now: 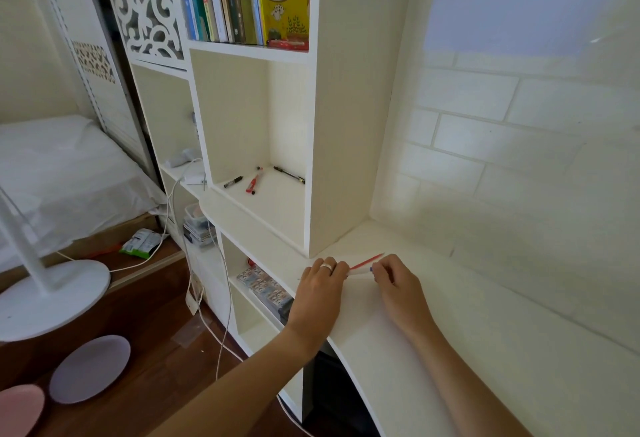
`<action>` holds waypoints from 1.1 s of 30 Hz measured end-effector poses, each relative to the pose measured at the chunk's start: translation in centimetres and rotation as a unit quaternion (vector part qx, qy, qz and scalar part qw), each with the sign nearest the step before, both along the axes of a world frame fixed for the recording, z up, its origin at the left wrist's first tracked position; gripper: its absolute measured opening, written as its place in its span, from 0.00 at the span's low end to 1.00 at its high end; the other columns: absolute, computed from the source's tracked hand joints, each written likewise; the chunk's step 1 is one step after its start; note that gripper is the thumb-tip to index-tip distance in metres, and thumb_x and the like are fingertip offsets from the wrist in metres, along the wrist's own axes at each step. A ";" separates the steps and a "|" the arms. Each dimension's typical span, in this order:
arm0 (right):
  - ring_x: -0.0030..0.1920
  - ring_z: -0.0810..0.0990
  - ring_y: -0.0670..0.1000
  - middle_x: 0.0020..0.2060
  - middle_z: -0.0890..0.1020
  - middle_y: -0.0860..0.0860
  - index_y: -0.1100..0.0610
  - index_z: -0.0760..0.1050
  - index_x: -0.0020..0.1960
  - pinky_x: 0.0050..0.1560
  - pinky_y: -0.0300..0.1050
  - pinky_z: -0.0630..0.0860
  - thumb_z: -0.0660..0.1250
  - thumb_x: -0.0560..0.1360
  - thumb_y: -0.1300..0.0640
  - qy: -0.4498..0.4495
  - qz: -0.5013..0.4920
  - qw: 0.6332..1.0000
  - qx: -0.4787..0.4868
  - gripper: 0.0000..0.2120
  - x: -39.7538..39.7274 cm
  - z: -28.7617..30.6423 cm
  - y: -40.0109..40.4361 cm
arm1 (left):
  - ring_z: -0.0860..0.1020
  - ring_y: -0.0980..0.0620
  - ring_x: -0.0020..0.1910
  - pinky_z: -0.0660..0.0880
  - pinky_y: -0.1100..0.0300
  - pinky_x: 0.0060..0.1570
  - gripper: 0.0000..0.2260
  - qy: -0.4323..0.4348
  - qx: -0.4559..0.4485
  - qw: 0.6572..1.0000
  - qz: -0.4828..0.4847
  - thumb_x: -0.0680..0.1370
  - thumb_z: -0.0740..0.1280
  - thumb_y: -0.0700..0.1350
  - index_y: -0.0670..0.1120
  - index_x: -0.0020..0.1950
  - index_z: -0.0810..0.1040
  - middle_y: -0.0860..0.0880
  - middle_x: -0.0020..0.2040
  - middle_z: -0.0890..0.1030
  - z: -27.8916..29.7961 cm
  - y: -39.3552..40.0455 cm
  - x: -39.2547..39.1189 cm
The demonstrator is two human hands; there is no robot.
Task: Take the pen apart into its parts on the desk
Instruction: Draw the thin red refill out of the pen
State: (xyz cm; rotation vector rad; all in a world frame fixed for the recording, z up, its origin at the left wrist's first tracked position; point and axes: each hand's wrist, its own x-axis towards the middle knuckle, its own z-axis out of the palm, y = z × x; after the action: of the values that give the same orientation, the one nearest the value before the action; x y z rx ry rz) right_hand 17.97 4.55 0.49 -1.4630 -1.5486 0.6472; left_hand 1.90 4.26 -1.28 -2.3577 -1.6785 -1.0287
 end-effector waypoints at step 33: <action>0.40 0.77 0.47 0.46 0.83 0.53 0.57 0.82 0.49 0.43 0.40 0.75 0.69 0.73 0.64 -0.240 0.089 0.967 -0.017 0.07 -1.0 1.8 10.2 | 0.74 0.47 0.47 0.74 0.55 0.46 0.09 0.011 -0.026 0.999 0.031 0.75 0.67 0.34 0.47 0.51 0.77 0.47 0.48 0.78 -0.2 0.7 -0.2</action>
State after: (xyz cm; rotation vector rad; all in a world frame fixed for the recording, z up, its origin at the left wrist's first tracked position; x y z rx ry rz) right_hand 17.02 14.73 2.32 -1.5959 -2.0673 0.4385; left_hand 1.67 4.92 -1.49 -2.3220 -1.7800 -0.9574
